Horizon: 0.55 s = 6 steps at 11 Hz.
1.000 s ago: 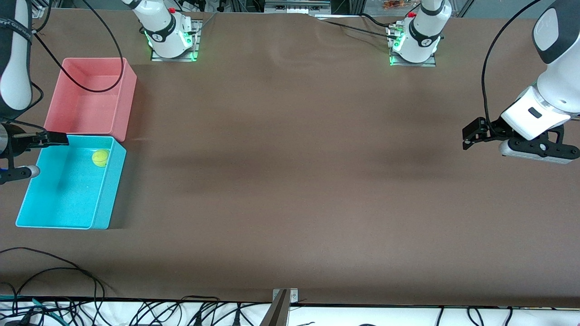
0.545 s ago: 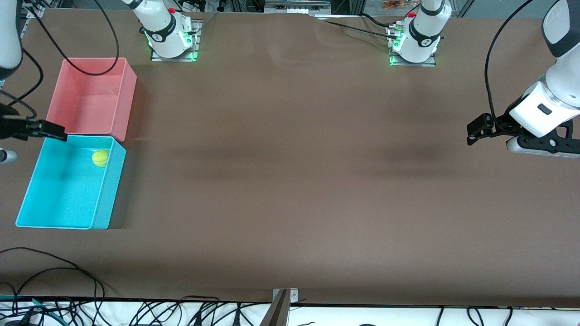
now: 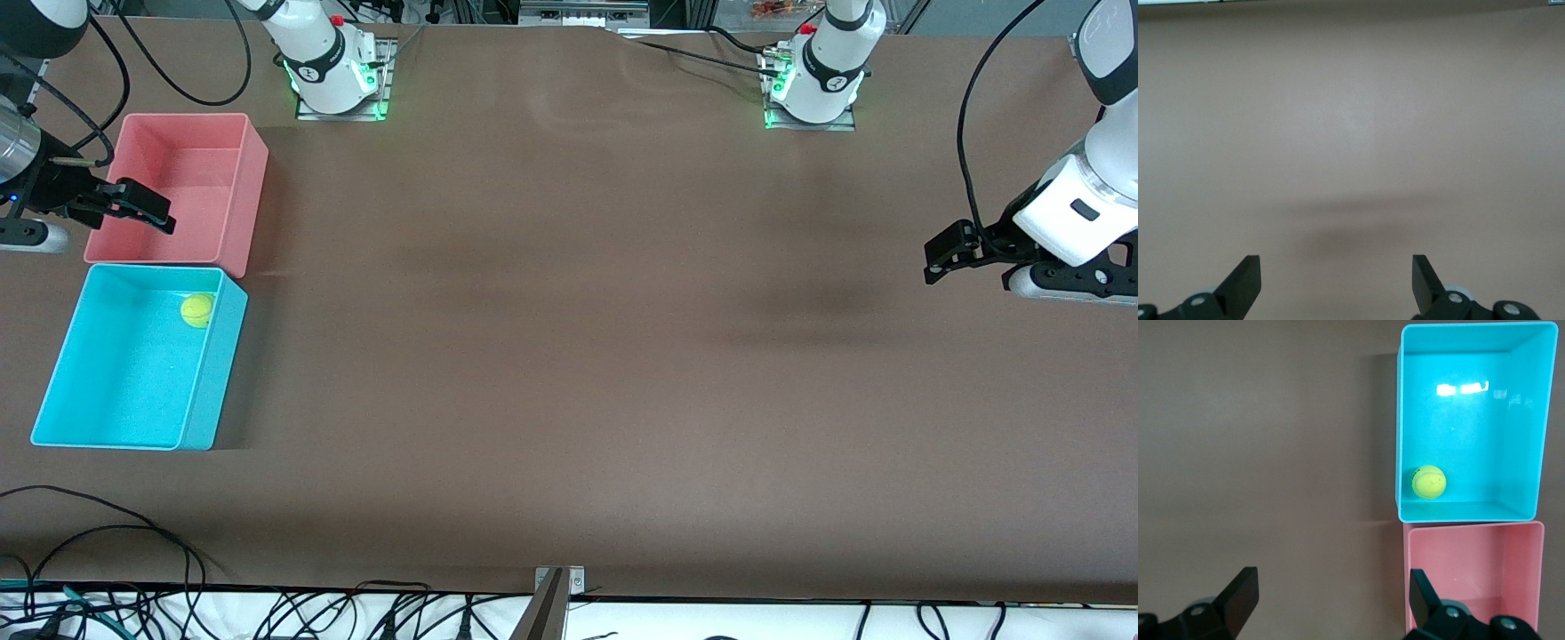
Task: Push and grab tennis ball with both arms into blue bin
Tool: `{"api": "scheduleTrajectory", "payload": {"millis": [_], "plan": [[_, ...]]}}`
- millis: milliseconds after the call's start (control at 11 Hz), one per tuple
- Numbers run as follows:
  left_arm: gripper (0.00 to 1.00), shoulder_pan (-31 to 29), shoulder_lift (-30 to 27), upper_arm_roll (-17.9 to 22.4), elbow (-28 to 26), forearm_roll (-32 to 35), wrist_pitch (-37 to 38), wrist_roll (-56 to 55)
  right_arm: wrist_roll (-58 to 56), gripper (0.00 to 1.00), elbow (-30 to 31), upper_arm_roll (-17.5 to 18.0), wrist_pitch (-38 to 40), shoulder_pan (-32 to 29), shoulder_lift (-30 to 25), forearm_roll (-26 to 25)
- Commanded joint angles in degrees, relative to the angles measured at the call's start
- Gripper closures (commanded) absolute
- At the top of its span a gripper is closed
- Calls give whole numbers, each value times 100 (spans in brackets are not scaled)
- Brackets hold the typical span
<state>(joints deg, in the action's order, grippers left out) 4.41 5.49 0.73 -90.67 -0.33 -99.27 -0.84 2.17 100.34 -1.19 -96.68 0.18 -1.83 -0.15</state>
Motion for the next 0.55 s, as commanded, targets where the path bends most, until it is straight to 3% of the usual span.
{"api": "scheduleTrajectory", "payload": {"millis": [0,455], "plan": [[0,-28,-13,-20,128,50,189,-207,20,0,47,-57,-97,201,-125,156],[0,-19,119,-11,410,112,189,-198,64,0,-313,-66,201,307,7,182]]}}
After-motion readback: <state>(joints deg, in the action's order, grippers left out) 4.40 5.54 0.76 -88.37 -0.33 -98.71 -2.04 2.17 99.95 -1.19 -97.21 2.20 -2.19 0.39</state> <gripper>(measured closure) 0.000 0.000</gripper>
